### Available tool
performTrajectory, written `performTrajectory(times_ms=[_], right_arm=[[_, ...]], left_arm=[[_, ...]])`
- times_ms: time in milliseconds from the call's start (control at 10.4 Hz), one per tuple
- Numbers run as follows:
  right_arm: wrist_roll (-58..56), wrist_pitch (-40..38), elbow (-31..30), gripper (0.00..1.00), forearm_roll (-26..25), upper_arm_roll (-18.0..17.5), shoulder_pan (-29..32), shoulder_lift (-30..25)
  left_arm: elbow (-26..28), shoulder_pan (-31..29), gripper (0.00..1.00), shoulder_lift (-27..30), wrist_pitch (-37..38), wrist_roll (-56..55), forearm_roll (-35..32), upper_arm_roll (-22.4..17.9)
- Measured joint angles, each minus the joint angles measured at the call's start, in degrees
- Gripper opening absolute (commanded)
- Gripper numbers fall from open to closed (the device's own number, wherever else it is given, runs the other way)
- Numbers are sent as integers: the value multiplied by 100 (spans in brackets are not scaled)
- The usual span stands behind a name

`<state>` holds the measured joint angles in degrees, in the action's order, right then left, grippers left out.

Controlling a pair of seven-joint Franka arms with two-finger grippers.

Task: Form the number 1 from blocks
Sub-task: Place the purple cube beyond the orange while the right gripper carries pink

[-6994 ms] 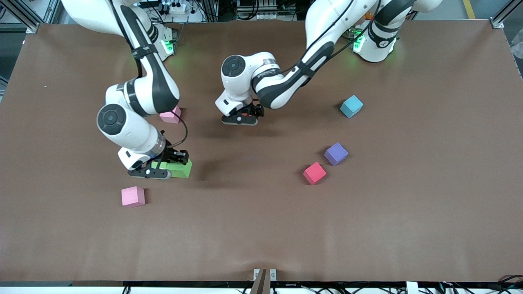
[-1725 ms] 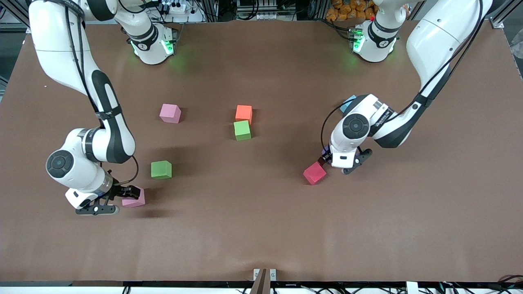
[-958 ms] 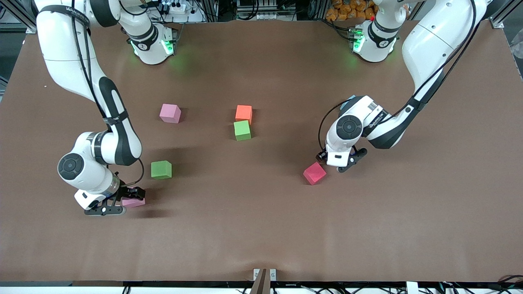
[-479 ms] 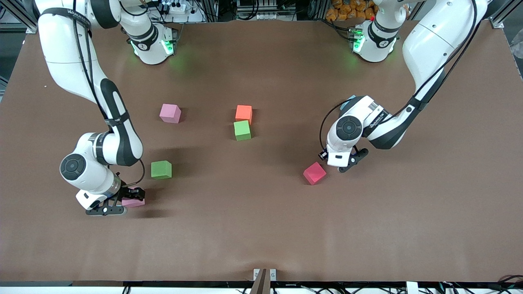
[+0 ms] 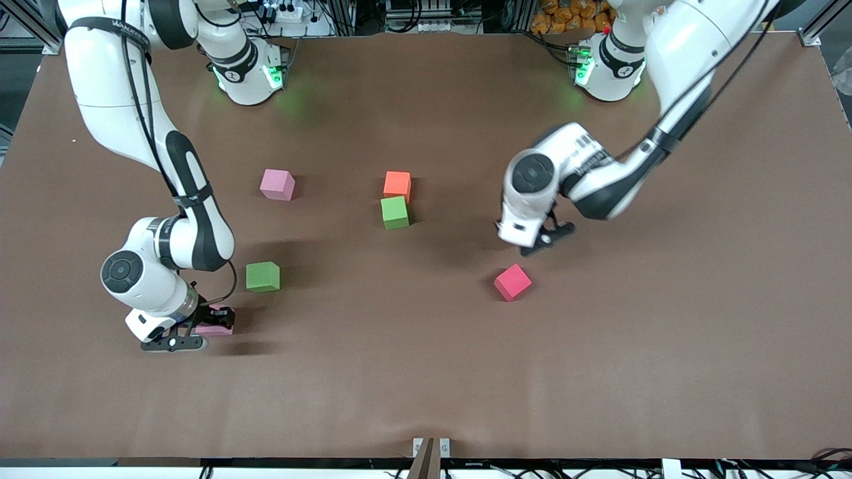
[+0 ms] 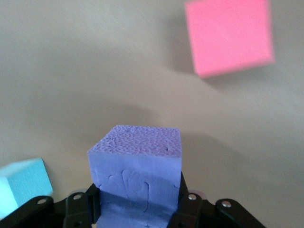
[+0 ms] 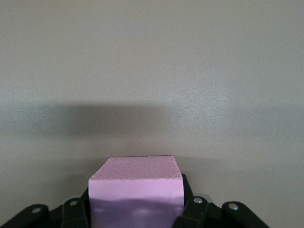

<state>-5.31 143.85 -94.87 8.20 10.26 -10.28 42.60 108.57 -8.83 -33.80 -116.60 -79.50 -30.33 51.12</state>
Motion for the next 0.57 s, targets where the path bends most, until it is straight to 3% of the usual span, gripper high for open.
performTrajectory(times_ms=[192,575], right_arm=[[-9,4,23,67,97,6,5,-19],[-9,-133,94,67,253,17,7,-390]], left_arm=[[16,205,0,-3,18,-347,0,550],[-326,1840,0,-169,4,-714,163,658]])
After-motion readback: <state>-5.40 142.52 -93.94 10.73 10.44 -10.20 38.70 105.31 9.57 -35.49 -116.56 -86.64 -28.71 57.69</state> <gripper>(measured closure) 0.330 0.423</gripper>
